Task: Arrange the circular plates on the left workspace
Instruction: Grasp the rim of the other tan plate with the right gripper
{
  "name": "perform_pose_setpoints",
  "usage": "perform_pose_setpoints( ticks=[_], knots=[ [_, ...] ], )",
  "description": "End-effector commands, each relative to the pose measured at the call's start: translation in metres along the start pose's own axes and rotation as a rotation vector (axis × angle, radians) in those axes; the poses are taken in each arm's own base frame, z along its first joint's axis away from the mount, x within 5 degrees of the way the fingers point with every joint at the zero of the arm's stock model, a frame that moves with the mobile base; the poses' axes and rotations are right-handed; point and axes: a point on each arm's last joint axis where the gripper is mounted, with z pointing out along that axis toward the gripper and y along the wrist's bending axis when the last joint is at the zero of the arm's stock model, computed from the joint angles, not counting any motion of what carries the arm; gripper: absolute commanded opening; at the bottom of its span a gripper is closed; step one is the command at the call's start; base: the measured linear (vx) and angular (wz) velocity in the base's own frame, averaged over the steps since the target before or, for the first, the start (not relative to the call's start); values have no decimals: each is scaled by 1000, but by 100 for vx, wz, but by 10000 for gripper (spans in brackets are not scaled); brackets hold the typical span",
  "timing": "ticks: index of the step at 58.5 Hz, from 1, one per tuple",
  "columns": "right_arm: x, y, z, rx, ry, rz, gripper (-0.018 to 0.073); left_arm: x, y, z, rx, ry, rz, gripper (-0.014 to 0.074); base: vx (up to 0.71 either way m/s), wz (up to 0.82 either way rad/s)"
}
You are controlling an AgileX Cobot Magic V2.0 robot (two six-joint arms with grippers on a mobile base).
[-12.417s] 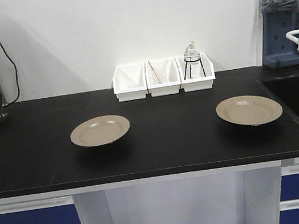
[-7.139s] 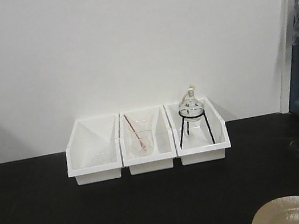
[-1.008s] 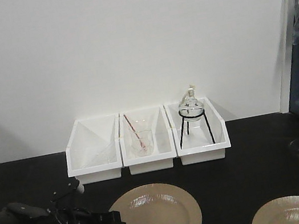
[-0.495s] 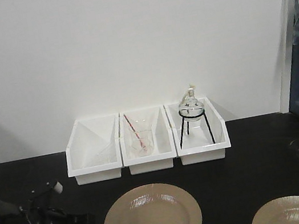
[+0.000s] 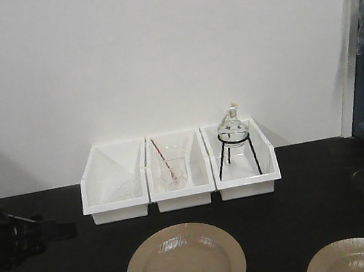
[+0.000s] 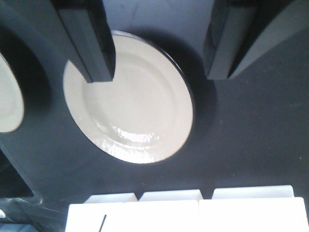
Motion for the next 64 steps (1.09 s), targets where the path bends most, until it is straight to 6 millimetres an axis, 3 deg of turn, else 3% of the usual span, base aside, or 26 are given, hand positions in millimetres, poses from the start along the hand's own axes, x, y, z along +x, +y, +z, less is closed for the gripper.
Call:
perform_pose_setpoints(
  ticks=[1, 6, 11, 19, 27, 39, 54, 64],
  knots=[
    [-18, -27, 20, 112, 22, 50, 565, -7, -18, -31, 9, -112, -5, 528, 0, 0],
    [-2, -52, 53, 130, 157, 141, 565, -2, -27, -48, 9, -144, 20, 528, 0, 0],
    [18, -60, 80, 49, 234, 193, 565, -3, -36, -64, 17, -183, 48, 528, 0, 0],
    [46, -53, 114, -104, 281, 174, 565, -4, -47, -83, 23, -236, 76, 528, 0, 0],
    [63, -39, 138, -298, 345, 180, 565, -2, -51, -88, 35, -239, 86, 528, 0, 0],
    [79, -36, 165, -383, 404, 197, 565, 0, -52, -88, 52, -216, 89, 528, 0, 0],
    [92, -27, 183, -512, 448, 272, 560, -1, -52, -88, 48, -223, 88, 528, 0, 0],
    [99, -24, 189, -564, 476, 300, 468, -1, -52, -88, 48, -223, 88, 528, 0, 0]
  ],
)
